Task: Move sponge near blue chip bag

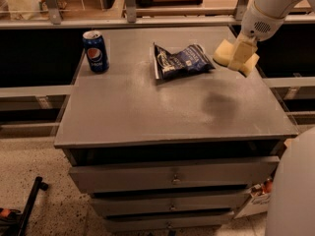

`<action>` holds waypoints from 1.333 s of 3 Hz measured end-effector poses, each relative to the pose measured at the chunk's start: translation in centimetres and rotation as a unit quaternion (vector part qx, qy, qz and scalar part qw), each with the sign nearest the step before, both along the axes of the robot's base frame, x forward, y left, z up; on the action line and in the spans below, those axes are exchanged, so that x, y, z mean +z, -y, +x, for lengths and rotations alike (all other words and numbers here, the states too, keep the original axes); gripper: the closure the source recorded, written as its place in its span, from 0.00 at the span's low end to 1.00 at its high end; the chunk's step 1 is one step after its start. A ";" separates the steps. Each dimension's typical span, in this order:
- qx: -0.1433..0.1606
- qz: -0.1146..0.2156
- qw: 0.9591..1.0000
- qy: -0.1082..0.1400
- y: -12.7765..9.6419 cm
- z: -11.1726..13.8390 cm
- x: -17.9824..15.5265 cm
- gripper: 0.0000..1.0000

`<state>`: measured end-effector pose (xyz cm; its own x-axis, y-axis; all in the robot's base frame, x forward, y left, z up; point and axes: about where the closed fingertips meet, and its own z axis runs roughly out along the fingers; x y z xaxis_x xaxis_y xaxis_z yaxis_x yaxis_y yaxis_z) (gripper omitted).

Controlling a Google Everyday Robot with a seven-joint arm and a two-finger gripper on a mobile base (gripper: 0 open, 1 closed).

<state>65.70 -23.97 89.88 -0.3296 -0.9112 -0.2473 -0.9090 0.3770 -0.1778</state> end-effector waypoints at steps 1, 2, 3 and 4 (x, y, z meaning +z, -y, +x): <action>0.000 0.002 1.000 0.004 -0.2 0.4 -0.2 0.36; 0.000 0.003 1.000 0.006 -0.3 0.7 -0.4 0.13; 0.001 0.003 1.000 0.008 -0.4 1.0 -0.6 0.00; 0.001 0.003 1.000 0.008 -0.4 1.0 -0.6 0.00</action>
Offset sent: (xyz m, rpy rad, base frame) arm 0.0033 0.0014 -0.0010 0.0034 -0.0070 0.0003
